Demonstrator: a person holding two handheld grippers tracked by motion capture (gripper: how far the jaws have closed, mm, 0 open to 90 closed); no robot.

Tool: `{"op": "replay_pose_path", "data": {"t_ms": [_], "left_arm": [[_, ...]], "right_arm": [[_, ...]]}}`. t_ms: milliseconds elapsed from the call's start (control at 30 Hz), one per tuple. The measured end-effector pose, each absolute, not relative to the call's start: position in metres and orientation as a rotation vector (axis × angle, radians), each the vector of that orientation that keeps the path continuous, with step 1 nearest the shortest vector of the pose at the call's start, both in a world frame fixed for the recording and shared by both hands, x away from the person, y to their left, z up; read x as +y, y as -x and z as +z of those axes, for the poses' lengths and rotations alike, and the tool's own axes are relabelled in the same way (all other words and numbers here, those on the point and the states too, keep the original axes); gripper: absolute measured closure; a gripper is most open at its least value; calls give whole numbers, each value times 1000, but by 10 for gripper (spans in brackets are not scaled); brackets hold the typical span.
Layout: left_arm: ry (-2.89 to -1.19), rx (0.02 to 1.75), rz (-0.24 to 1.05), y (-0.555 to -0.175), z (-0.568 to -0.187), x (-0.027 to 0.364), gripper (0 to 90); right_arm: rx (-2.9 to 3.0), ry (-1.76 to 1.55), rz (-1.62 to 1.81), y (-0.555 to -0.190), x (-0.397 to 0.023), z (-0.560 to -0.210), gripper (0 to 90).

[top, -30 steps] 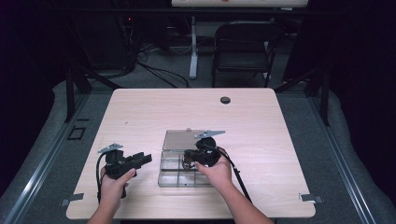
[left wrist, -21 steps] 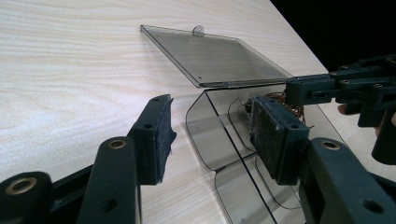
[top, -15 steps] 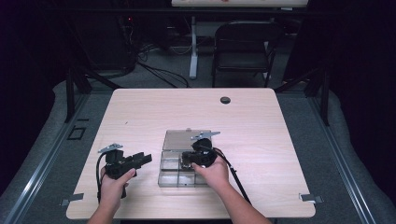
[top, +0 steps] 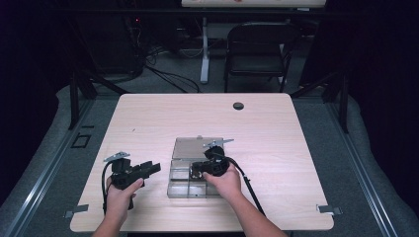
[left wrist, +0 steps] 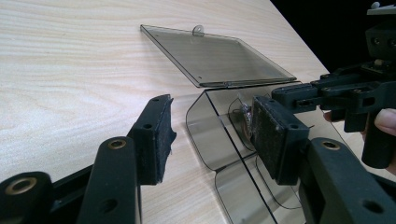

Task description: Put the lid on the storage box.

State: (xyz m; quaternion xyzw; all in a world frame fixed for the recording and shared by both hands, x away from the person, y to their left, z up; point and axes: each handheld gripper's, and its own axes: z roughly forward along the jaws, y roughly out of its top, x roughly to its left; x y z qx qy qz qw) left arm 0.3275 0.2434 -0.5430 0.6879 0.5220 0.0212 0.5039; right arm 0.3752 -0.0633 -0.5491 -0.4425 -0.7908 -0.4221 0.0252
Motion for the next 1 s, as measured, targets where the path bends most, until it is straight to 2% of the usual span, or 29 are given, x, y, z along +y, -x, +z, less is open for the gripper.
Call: {"op": "replay_pose_path", "data": {"t_ms": [333,467,800,1000], "left_arm": [[-1661,1261,52,-328,-543,243,491],[-1660,1263,52,-328,-543,243,492],[-1658,1267,51,-328,-543,243,492],[-1657,1268,51,-328,-543,243,492]], "right_arm": [[-2548,1369,-1262,-374,-64,-549,872],[-2572,1375,-1231,-375,-65,-551,818],[-2586,1403,-1261,-373,-69,-548,760],[-2596,1398,-1253,-374,-71,-549,800]]}}
